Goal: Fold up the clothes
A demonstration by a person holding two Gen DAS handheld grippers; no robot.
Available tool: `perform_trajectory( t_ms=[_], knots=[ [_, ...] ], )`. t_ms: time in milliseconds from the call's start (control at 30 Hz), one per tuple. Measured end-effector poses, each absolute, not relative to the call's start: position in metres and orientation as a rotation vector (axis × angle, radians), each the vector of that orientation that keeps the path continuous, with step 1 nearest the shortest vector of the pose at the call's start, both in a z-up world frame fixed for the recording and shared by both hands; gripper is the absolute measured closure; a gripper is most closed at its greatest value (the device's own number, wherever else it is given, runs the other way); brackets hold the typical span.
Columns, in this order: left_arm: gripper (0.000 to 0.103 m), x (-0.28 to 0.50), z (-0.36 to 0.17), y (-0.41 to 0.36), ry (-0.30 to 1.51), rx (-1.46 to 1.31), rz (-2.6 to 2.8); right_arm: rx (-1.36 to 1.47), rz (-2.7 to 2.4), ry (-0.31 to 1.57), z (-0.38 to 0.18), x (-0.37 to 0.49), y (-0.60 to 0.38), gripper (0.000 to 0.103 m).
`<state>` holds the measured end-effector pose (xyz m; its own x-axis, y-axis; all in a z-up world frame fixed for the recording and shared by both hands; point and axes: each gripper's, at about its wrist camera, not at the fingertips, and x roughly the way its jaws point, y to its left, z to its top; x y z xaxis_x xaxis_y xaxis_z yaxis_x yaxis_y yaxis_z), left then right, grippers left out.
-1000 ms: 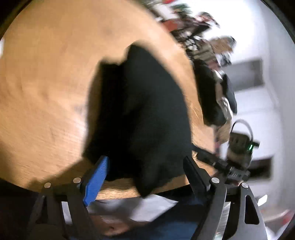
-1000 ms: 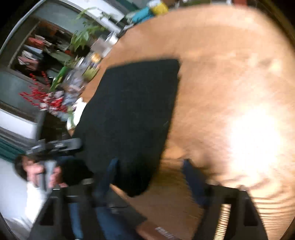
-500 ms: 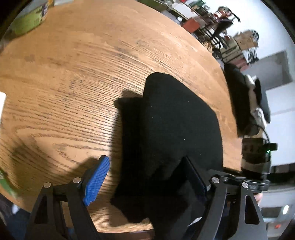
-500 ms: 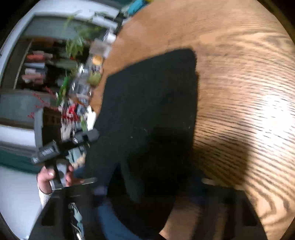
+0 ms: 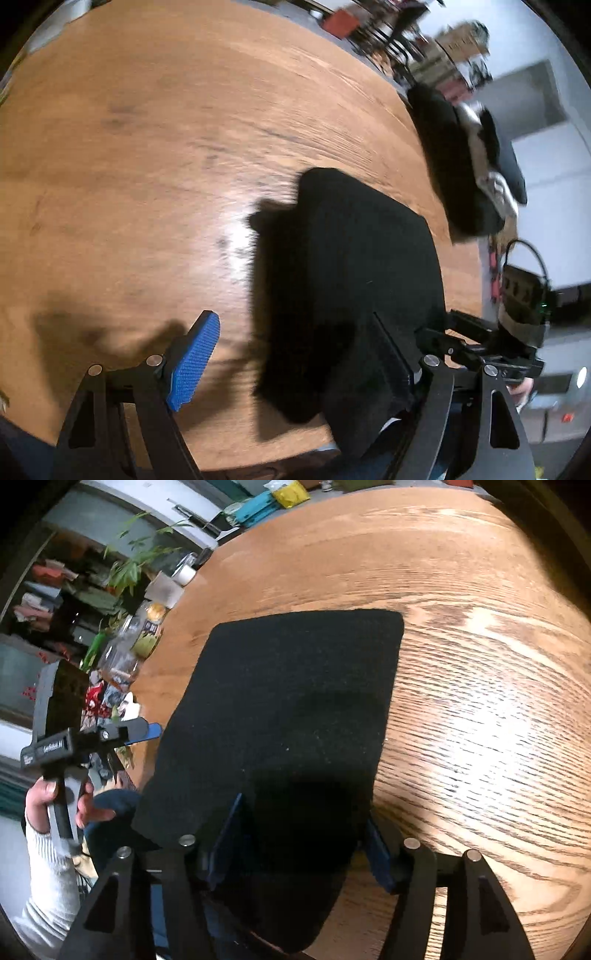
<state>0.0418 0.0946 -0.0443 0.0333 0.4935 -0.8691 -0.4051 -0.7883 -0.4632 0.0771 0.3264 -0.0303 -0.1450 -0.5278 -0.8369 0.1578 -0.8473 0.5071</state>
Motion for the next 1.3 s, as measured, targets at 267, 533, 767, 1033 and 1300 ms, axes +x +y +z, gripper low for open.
perform_trajectory(
  t_ms=[267, 533, 767, 1033, 1300],
  knots=[
    [0.021, 0.056, -0.043, 0.16, 0.154, -1.689, 1.79, 1.654, -2.138, -0.257, -0.022, 0.081, 0.297, 0.037],
    [0.06, 0.057, -0.051, 0.154, 0.106, -1.599, 1.749, 1.628, -2.168, -0.145, -0.013, 0.092, 0.296, 0.04],
    [0.067, 0.022, -0.094, 0.094, -0.384, -1.662, 1.524, 1.616, -2.099, -0.534, -0.013, 0.079, 0.356, 0.026],
    [0.061, 0.024, -0.104, 0.086, -0.38, -1.642, 1.52, 1.656, -1.935, -0.774, -0.048, 0.059, 0.35, 0.019],
    [0.062, 0.018, -0.107, 0.079, -0.414, -1.625, 1.488, 1.651, -1.933, -0.753, -0.046, 0.057, 0.344, 0.046]
  ],
)
